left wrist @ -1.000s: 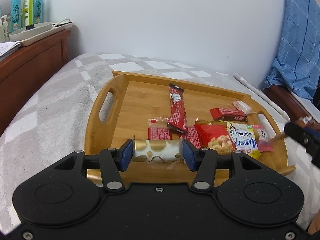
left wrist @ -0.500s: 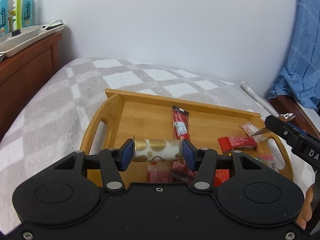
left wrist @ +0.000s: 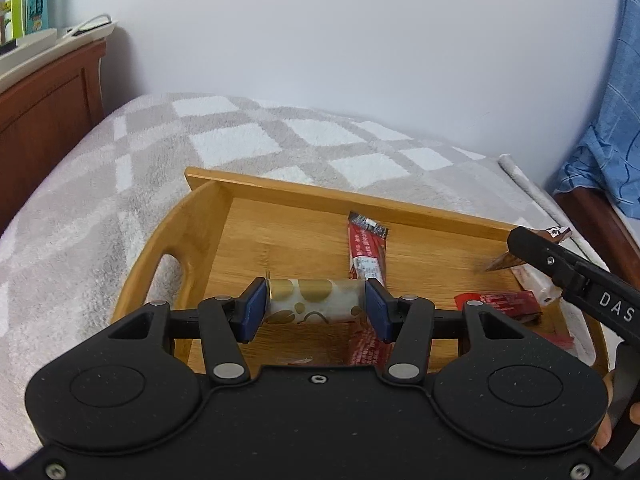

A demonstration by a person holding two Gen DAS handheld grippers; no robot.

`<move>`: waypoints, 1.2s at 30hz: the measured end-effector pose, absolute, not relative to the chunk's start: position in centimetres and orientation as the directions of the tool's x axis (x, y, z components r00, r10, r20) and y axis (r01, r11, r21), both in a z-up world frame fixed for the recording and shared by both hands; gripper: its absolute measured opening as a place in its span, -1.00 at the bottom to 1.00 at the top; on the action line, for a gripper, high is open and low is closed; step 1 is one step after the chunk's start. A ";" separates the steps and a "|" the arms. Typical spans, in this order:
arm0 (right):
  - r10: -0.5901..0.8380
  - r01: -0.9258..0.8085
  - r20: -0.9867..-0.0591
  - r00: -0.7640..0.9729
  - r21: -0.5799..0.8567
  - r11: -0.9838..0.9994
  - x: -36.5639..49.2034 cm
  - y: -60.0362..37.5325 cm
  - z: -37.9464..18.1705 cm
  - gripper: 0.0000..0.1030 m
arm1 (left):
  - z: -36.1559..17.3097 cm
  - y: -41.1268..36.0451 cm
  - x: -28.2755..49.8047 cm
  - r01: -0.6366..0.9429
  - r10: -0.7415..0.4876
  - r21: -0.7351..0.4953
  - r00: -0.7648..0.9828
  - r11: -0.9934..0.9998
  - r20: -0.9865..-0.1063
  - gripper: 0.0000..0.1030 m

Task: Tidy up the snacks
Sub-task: 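Carry the roll and the brown bar onto the tray with both tools, then open both tools over the tray and move them back toward the remaining snacks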

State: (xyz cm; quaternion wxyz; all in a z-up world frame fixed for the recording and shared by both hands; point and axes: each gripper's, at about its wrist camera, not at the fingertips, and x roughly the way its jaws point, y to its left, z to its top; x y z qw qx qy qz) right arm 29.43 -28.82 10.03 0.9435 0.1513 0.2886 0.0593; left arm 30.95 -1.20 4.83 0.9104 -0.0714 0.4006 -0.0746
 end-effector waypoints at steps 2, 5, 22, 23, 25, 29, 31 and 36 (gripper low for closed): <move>0.204 -0.026 -0.533 0.821 0.322 0.946 29.5 -28.6 9.7 0.28 | 4.6 -1.3 31.0 0.079 -0.192 -0.188 0.667 0.979 -0.720 -0.03; 0.214 -0.022 -0.546 0.810 0.337 0.941 29.7 -28.5 9.3 0.28 | 4.4 -1.5 31.0 0.083 -0.191 -0.183 0.663 0.980 -0.724 -0.03; 0.226 -0.024 -0.645 0.730 0.307 0.951 30.3 -27.8 8.8 0.33 | 4.2 -2.1 30.7 0.106 -0.183 -0.151 0.647 0.983 -0.740 -0.01; 0.228 -0.028 -0.647 0.728 0.304 0.952 30.3 -27.7 8.8 0.35 | 4.2 -2.1 30.7 0.107 -0.183 -0.149 0.645 0.983 -0.742 0.00; 0.232 -0.029 -0.646 0.727 0.309 0.951 30.3 -27.7 8.8 0.41 | 4.3 -2.1 30.6 0.107 -0.182 -0.148 0.642 0.983 -0.744 0.00; 0.239 -0.025 -0.634 0.735 0.328 0.944 30.1 -27.9 9.0 0.59 | 4.5 -2.1 30.3 0.109 -0.176 -0.139 0.641 0.984 -0.747 0.03; 0.237 -0.025 -0.627 0.742 0.328 0.944 29.8 -28.0 9.4 0.62 | 4.7 -2.2 29.9 0.116 -0.169 -0.122 0.650 0.986 -0.741 0.12; 0.233 -0.027 -0.604 0.762 0.330 0.944 28.5 -28.1 10.4 0.73 | 5.8 -2.3 28.6 0.139 -0.175 -0.110 0.662 0.984 -0.728 0.37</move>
